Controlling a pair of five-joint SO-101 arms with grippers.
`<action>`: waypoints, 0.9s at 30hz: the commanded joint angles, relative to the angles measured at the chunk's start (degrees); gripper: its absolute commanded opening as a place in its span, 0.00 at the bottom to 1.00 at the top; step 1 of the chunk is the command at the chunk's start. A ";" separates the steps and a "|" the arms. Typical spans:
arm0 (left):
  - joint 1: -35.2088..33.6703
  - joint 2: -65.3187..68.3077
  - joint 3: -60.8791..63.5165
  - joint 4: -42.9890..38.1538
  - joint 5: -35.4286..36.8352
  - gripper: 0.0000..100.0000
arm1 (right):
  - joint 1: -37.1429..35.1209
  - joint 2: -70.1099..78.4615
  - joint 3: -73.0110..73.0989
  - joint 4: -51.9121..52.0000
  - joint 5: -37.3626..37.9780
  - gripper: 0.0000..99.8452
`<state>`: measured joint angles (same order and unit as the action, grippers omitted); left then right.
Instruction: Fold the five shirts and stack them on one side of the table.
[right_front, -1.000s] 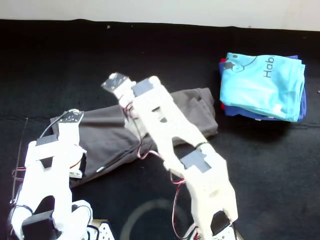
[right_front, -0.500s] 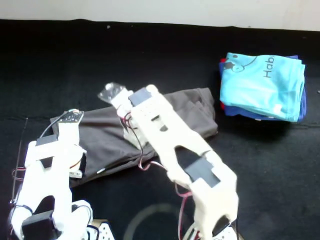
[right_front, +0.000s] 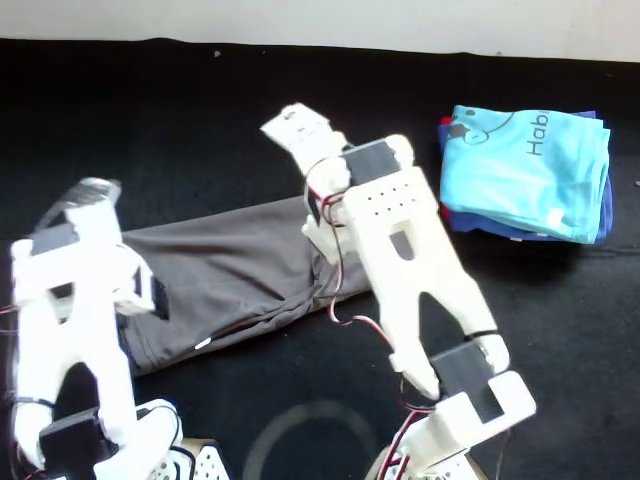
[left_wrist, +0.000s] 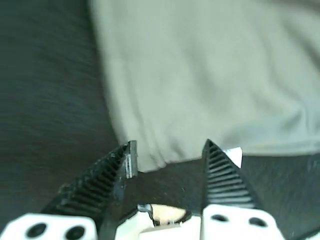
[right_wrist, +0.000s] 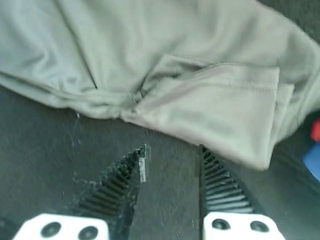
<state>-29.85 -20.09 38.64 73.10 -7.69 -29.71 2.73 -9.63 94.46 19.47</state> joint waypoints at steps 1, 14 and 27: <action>-4.00 -0.31 -3.82 -3.69 -0.70 0.23 | 1.98 -5.67 -2.77 2.24 0.79 0.14; -5.67 15.16 -4.53 -14.15 -2.11 0.23 | 13.93 -24.92 -2.24 6.55 3.52 0.13; -3.30 31.08 -12.97 -13.01 -2.11 0.23 | 18.68 -34.42 8.22 6.46 3.60 0.13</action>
<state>-35.30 10.33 26.51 59.47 -9.63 -11.69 -29.54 -1.63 100.44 22.46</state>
